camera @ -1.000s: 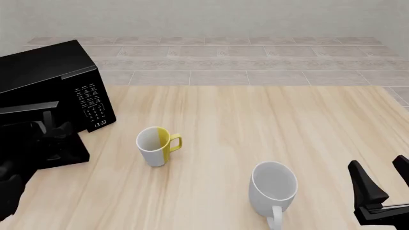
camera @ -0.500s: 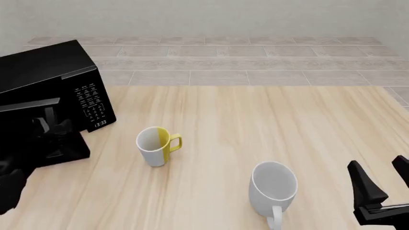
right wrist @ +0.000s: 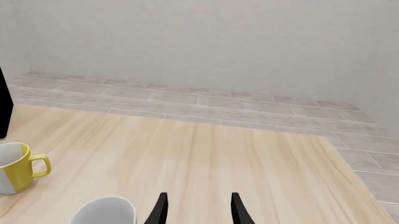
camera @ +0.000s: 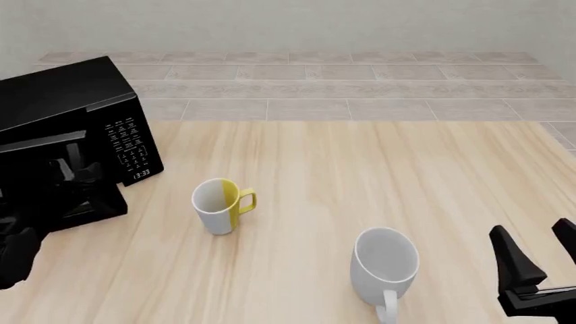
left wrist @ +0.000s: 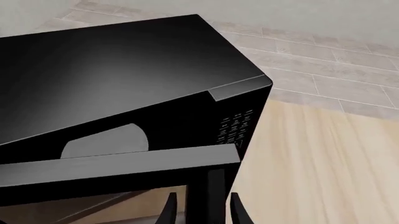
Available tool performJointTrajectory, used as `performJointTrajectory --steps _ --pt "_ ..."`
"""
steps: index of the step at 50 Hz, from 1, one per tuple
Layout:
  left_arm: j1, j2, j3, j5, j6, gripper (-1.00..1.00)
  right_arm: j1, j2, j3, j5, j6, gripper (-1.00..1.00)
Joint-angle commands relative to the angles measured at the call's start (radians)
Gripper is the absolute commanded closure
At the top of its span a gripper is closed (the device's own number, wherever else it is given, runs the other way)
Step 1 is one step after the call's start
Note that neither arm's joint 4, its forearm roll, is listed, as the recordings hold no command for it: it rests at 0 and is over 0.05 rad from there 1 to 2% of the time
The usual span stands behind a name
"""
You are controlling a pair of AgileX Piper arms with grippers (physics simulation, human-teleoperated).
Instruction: Close the microwave.
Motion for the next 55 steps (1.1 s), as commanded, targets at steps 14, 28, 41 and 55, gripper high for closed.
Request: performJointTrajectory --steps 14,28,41,55 --pt "0.049 0.098 -0.043 0.011 0.048 -1.0 0.001 0.034 0.006 -0.034 -0.003 -1.0" --pt "0.052 0.101 -0.053 0.015 0.048 -1.0 0.002 0.032 0.007 -0.032 -0.004 -1.0" --pt "0.059 0.131 -0.072 0.008 0.055 -1.0 -0.001 0.037 0.007 -0.037 -0.006 -1.0" --pt "0.056 0.129 -0.08 0.019 0.046 -1.0 -0.005 0.039 0.004 -0.04 -0.006 -1.0"
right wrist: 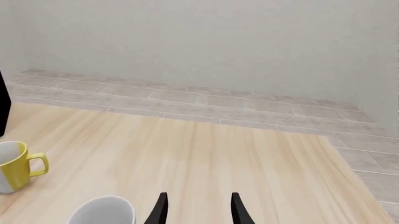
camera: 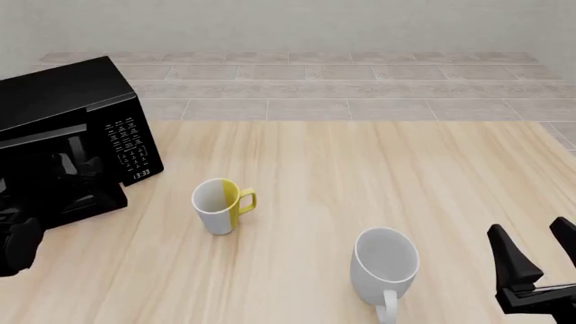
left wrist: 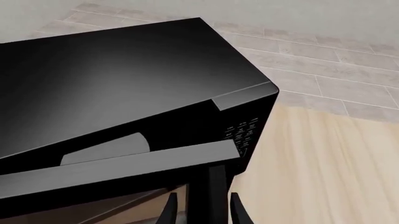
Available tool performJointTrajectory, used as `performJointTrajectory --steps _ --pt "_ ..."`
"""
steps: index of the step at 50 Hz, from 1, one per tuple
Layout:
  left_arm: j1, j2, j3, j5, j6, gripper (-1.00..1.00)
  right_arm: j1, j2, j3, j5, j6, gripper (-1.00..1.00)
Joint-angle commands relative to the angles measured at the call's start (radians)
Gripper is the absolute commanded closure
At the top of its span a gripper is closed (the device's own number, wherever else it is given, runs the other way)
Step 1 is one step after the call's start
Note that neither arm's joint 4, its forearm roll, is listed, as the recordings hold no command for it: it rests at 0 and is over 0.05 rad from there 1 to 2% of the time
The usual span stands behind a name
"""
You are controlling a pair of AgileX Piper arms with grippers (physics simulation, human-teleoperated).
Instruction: Close the microwave.
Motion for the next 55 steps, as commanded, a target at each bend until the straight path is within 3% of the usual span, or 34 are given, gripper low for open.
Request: performJointTrajectory --steps 1,55 --pt "0.045 0.073 -0.022 0.02 0.043 -1.0 -0.003 0.004 -0.002 -0.004 -0.001 -1.0" --pt "0.048 0.103 -0.071 0.052 0.022 -1.0 -0.005 -0.03 -0.011 0.032 -0.004 -1.0"
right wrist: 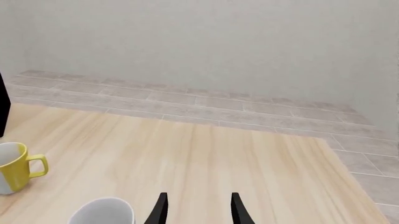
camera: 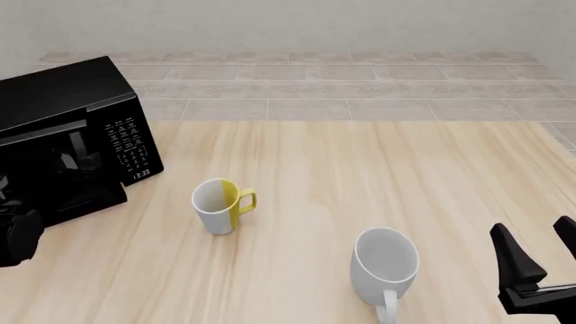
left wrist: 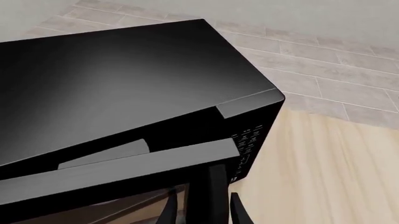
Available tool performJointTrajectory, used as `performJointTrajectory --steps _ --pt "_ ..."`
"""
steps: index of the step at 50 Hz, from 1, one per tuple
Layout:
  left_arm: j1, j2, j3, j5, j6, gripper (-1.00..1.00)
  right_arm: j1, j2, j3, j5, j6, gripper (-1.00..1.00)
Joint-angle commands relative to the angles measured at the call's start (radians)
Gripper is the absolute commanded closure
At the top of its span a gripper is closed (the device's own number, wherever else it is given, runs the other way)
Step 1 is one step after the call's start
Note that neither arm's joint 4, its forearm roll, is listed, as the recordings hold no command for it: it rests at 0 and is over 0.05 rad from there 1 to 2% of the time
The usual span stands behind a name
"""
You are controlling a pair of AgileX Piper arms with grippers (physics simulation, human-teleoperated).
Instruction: Close the microwave.
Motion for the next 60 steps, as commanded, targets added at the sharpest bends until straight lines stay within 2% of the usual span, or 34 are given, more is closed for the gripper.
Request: performJointTrajectory --steps 1,19,40,60 --pt "0.043 0.082 -0.022 0.016 0.043 -1.0 -0.005 -0.01 0.003 0.006 0.001 -1.0" --pt "0.041 0.085 -0.035 0.028 0.041 -1.0 -0.008 -0.043 -0.012 0.052 -0.006 -1.0" --pt "0.047 0.101 -0.057 0.038 0.036 -1.0 -0.002 -0.039 -0.007 0.043 -0.007 -1.0" --pt "0.052 0.122 -0.075 0.038 0.03 -1.0 -0.003 -0.068 -0.02 0.078 -0.012 -1.0"
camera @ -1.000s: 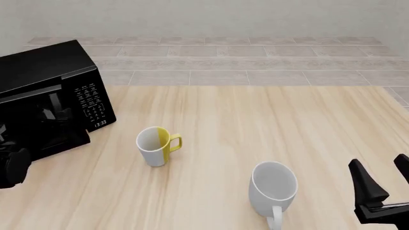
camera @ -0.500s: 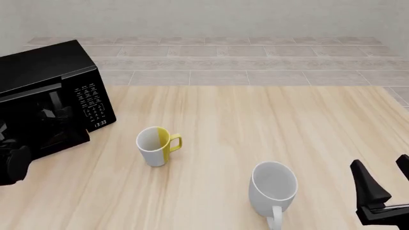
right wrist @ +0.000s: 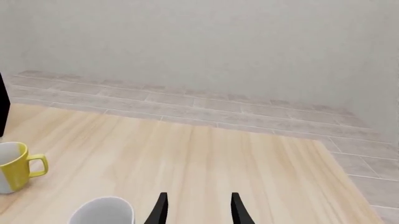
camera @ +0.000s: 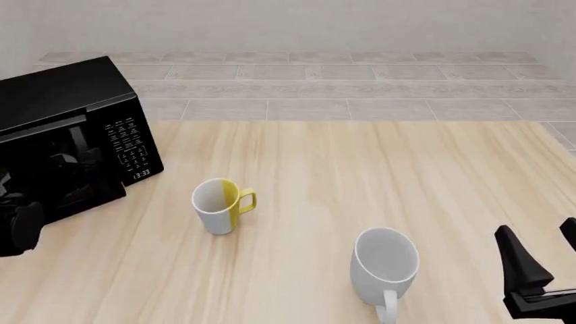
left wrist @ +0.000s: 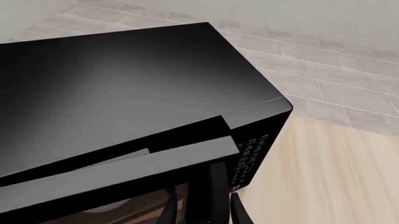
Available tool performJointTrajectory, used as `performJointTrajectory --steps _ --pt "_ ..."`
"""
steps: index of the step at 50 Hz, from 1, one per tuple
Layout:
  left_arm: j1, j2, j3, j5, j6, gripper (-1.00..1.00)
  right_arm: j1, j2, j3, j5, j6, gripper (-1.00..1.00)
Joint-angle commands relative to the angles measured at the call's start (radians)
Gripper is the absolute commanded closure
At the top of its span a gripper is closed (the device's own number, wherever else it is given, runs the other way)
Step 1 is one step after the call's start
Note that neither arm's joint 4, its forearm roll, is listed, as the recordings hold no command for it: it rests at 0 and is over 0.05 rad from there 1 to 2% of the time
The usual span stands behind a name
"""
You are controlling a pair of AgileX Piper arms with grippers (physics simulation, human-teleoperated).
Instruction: Close the microwave.
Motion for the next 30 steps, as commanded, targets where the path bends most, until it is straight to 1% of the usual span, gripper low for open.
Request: performJointTrajectory --steps 1,7,12,18,30 --pt "0.045 0.084 -0.021 0.022 0.046 -1.0 0.0 -0.008 -0.001 0.008 -0.002 -1.0" --pt "0.047 0.088 -0.024 0.022 0.049 -1.0 0.003 -0.007 -0.002 0.008 -0.001 -1.0" --pt "0.05 0.091 -0.028 0.022 0.045 -1.0 -0.005 0.002 0.008 -0.014 -0.008 -1.0" --pt "0.048 0.089 -0.028 0.023 0.047 -1.0 0.0 0.011 0.015 -0.024 -0.002 -1.0" --pt "0.053 0.092 -0.034 0.027 0.045 -1.0 0.0 -0.016 0.011 0.003 -0.001 -1.0"
